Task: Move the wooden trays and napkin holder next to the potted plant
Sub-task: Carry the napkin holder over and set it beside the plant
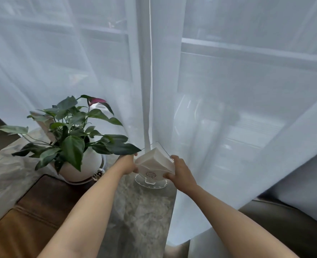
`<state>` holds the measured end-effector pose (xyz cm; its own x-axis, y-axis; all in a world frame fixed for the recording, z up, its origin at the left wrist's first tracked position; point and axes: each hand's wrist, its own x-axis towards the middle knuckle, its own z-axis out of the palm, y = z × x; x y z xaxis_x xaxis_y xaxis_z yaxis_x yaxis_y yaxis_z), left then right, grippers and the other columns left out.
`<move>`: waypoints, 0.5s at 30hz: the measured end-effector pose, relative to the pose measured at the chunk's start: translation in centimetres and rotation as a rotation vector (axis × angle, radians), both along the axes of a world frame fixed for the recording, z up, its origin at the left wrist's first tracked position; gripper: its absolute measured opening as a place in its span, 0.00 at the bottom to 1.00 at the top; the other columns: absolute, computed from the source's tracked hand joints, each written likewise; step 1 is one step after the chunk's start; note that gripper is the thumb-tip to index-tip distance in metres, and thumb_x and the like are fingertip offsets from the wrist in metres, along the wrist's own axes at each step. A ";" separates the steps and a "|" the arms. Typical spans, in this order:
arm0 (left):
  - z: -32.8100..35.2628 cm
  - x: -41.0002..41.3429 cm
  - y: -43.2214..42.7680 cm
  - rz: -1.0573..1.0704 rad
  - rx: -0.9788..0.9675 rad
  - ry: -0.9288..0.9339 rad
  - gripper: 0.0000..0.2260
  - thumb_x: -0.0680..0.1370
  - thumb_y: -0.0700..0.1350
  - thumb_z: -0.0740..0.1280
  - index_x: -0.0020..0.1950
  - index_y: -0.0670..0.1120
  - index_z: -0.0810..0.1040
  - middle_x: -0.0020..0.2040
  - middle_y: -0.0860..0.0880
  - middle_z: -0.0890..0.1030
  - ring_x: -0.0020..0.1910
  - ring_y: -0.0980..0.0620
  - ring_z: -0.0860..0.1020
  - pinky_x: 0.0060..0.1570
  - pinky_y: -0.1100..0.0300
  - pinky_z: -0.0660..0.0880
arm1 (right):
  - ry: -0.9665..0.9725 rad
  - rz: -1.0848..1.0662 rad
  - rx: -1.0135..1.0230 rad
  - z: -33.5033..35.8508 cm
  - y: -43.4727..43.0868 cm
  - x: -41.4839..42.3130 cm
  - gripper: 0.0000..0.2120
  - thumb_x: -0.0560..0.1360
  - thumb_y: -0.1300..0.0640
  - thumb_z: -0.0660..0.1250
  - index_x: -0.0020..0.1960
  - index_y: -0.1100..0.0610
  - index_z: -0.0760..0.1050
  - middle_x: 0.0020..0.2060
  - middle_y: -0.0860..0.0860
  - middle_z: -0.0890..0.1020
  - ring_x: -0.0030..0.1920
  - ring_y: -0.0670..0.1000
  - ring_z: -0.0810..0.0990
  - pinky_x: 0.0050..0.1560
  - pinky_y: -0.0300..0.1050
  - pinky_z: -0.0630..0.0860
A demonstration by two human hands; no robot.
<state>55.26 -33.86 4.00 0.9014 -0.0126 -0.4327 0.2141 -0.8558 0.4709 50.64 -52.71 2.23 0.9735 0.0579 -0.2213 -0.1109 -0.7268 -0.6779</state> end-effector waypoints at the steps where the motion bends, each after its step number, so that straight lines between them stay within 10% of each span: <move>1: 0.0 0.2 -0.1 -0.005 0.004 0.004 0.27 0.72 0.38 0.72 0.69 0.42 0.65 0.69 0.42 0.69 0.67 0.44 0.70 0.66 0.54 0.68 | 0.002 -0.004 0.001 0.0 -0.1 0.2 0.31 0.72 0.56 0.69 0.71 0.57 0.59 0.64 0.58 0.69 0.61 0.57 0.72 0.60 0.50 0.71; 15: 0.2 -1.1 -0.1 -0.041 -0.026 -0.045 0.25 0.76 0.42 0.68 0.71 0.39 0.65 0.69 0.41 0.72 0.65 0.42 0.73 0.66 0.51 0.71 | 0.055 -0.031 -0.021 0.7 0.3 0.1 0.38 0.70 0.57 0.70 0.74 0.56 0.53 0.68 0.59 0.66 0.65 0.58 0.70 0.62 0.50 0.69</move>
<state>54.17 -33.96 4.23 0.9184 -0.0609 -0.3910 0.1570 -0.8510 0.5011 50.78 -52.36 2.96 0.9611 0.0223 -0.2754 -0.1704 -0.7366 -0.6545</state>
